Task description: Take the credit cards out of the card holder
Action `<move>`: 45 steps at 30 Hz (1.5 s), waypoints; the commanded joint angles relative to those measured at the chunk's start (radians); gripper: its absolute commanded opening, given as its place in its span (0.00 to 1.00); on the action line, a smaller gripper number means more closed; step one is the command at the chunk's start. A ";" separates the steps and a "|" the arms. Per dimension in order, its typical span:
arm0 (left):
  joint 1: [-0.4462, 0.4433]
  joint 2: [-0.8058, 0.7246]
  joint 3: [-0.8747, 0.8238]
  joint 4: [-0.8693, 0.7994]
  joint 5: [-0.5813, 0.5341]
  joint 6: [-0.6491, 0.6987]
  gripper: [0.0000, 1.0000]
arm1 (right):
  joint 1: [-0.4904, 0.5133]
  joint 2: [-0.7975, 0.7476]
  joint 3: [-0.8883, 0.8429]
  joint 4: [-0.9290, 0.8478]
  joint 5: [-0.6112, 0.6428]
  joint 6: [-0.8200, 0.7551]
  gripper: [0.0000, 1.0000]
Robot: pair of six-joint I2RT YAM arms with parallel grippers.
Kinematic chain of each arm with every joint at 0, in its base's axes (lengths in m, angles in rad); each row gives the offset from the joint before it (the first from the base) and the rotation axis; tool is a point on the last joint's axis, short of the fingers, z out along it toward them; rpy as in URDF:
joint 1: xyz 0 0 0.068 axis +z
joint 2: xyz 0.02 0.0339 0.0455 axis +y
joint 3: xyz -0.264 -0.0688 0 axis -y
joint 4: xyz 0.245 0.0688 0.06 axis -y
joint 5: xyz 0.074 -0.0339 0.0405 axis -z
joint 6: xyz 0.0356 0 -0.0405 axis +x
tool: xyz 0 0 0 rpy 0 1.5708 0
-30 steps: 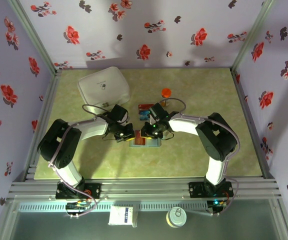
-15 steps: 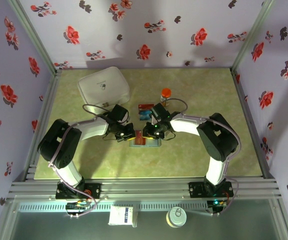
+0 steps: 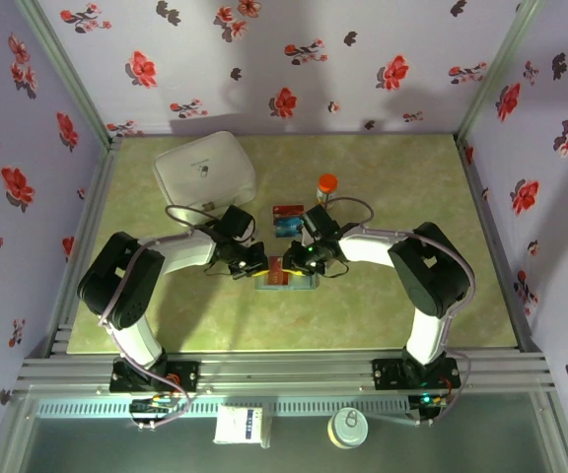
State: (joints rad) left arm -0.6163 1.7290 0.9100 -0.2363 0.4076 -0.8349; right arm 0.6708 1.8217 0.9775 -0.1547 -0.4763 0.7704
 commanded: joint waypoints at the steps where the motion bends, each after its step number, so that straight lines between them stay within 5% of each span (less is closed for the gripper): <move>1: -0.005 0.032 -0.001 -0.047 -0.021 0.013 0.00 | -0.005 -0.020 -0.013 0.026 -0.021 0.019 0.24; 27: -0.005 0.027 -0.009 -0.061 -0.027 0.017 0.00 | -0.051 -0.076 -0.102 0.078 -0.016 0.034 0.11; 39: -0.005 -0.007 -0.029 -0.055 -0.026 0.008 0.00 | -0.083 -0.179 -0.069 -0.123 0.043 -0.085 0.05; 45: -0.005 -0.029 -0.017 -0.039 -0.014 0.004 0.00 | -0.082 -0.141 -0.049 -0.097 -0.004 -0.074 0.12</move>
State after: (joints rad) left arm -0.6163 1.7214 0.9043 -0.2340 0.4068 -0.8349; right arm 0.5953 1.6646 0.9085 -0.2375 -0.4656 0.7071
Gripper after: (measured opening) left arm 0.051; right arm 0.107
